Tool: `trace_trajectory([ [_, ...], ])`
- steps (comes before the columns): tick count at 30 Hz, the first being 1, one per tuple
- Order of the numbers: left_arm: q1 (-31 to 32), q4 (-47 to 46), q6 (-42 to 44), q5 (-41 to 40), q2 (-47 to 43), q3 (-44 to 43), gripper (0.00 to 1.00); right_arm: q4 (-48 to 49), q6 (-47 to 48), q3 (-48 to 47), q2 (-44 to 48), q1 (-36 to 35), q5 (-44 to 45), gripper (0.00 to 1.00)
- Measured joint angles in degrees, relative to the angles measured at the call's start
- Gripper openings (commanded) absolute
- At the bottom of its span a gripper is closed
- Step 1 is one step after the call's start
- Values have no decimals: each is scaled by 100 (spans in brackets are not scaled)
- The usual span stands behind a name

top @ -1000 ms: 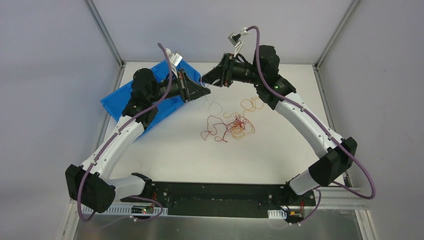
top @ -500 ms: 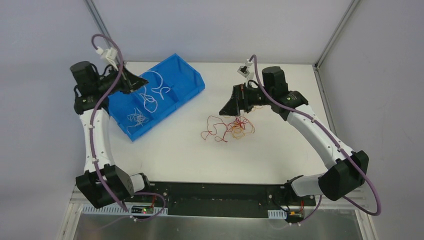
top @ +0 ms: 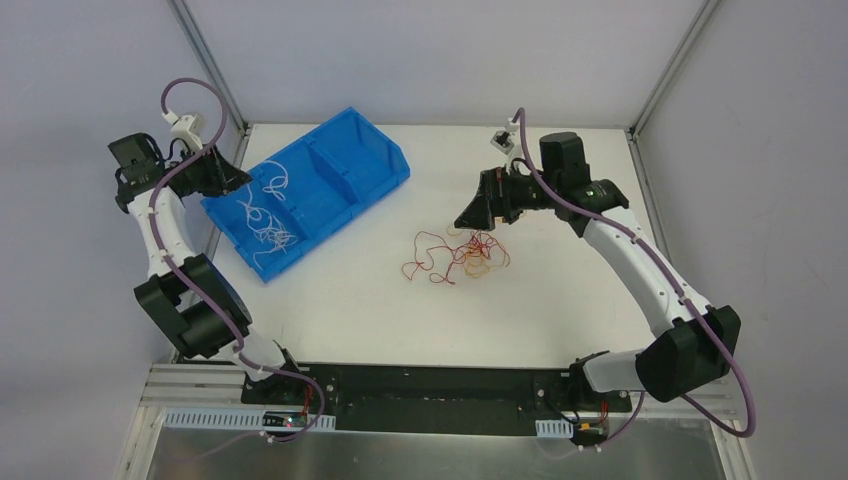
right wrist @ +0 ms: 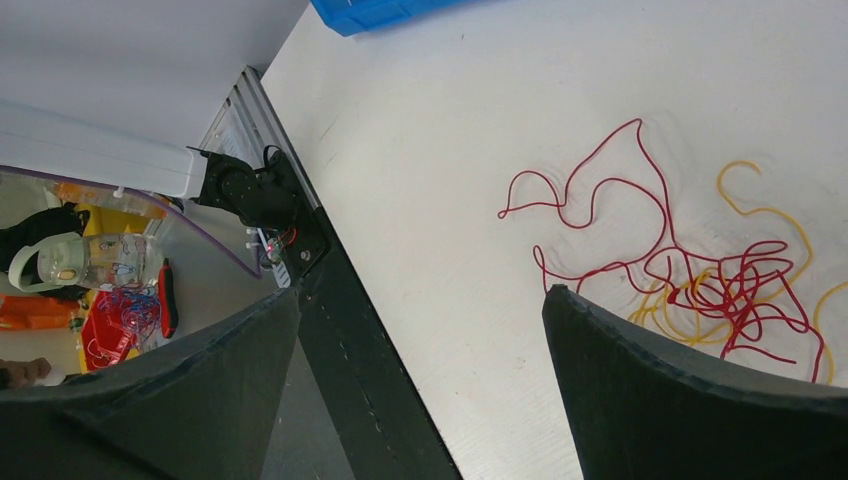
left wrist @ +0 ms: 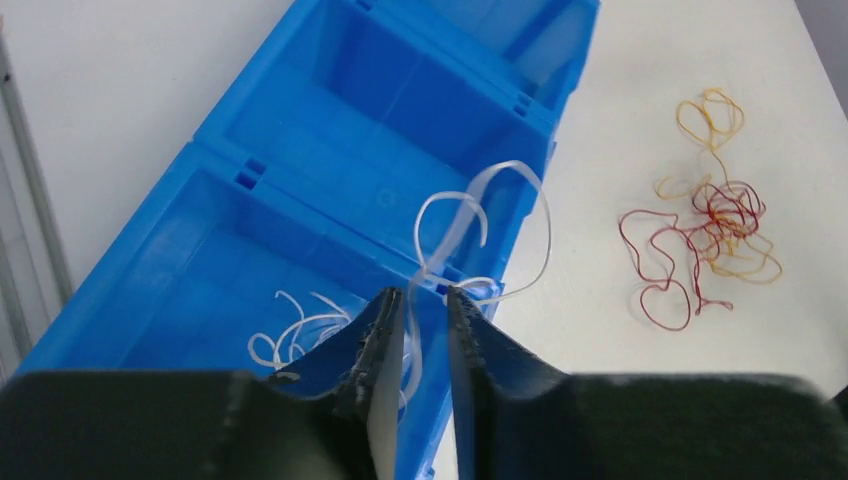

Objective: Untangle the cables

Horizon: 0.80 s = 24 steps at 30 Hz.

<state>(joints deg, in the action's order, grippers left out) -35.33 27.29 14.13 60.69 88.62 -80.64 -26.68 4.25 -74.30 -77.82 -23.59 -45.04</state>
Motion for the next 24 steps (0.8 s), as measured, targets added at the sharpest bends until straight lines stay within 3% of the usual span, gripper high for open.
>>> trace_trajectory([
  [4, -133, 107, 623, -291, 44, 26, 57, -216, 205, 0, -4, 111, 26, 95],
  [13, -343, 181, 1305, -444, -227, 358, 66, -927, 778, 0, -251, 317, 275, 90],
  [18, 409, 509, 1683, -614, -684, 573, 69, -1213, 922, 0, -400, 334, 459, 88],
  [24, 1792, 1165, 2184, -1545, -627, 483, 69, -1569, 1084, 2, -540, 420, 780, 88],
])
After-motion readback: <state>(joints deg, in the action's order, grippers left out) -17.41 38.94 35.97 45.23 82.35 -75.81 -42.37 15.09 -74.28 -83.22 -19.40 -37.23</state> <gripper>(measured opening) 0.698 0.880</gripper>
